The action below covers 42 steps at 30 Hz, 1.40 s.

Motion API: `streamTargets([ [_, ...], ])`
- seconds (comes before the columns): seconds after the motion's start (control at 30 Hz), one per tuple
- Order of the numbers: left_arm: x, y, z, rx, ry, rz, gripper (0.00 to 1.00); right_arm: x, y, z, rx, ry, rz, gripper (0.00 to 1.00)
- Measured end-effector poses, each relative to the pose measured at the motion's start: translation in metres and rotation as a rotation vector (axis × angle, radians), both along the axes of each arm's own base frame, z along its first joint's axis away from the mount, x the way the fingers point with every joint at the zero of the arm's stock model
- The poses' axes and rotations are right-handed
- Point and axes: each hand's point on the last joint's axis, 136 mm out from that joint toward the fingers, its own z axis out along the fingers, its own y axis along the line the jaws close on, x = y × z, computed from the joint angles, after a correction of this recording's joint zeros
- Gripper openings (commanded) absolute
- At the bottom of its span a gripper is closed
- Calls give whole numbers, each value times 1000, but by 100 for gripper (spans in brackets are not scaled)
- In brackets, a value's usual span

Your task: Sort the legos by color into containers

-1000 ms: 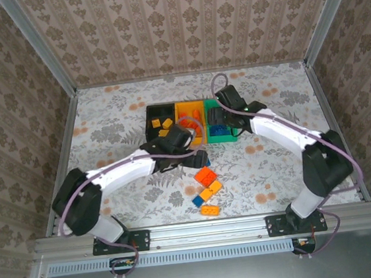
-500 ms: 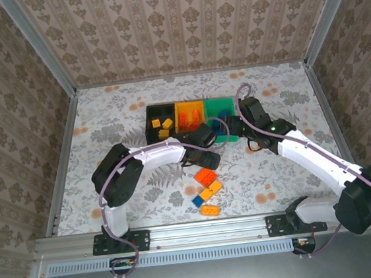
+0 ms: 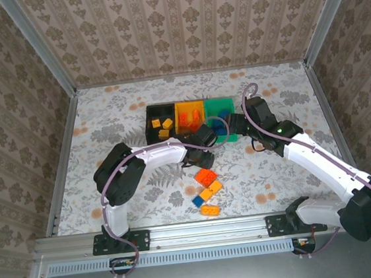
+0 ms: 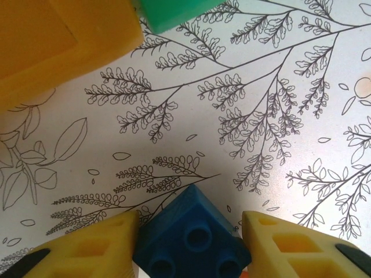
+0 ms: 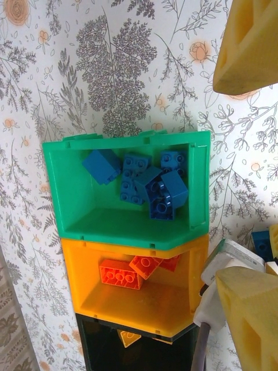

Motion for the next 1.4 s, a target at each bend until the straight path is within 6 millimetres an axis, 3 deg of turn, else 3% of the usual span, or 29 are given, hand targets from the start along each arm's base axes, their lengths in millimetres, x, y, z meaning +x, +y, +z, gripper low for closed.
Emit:
streamTargets([
  [0.2,-4,1,12,-6,-13,-7,42,0,-4,1,3,-4,-12,79],
  [0.33,-1,-8,52,-58,-68,-19,42,-5,-13,1,15,-10,-40,79],
  [0.53,39,-49,131,-211,-223,-18,43,-14,-36,-2,38,-20,-115,79],
  [0.63,69,-62,152,-256,-280,5,43,-19,-45,-3,43,-22,-141,80],
  [0.73,100,-69,149,-256,-300,36,43,-23,-50,-2,46,-25,-153,80],
  [0.93,147,-75,113,-207,-284,82,46,-25,-54,-1,49,-31,-161,80],
  [1.03,158,-81,104,-191,-279,79,64,-25,-55,-3,51,-26,-167,80],
  [1.17,161,-83,105,-194,-269,76,86,-26,-54,-4,60,-23,-165,81],
  [1.3,157,-82,115,-212,-275,76,93,-26,-52,-4,68,-19,-155,81],
  [1.4,140,-71,129,-229,-277,73,100,-27,-49,-4,77,-14,-144,81],
])
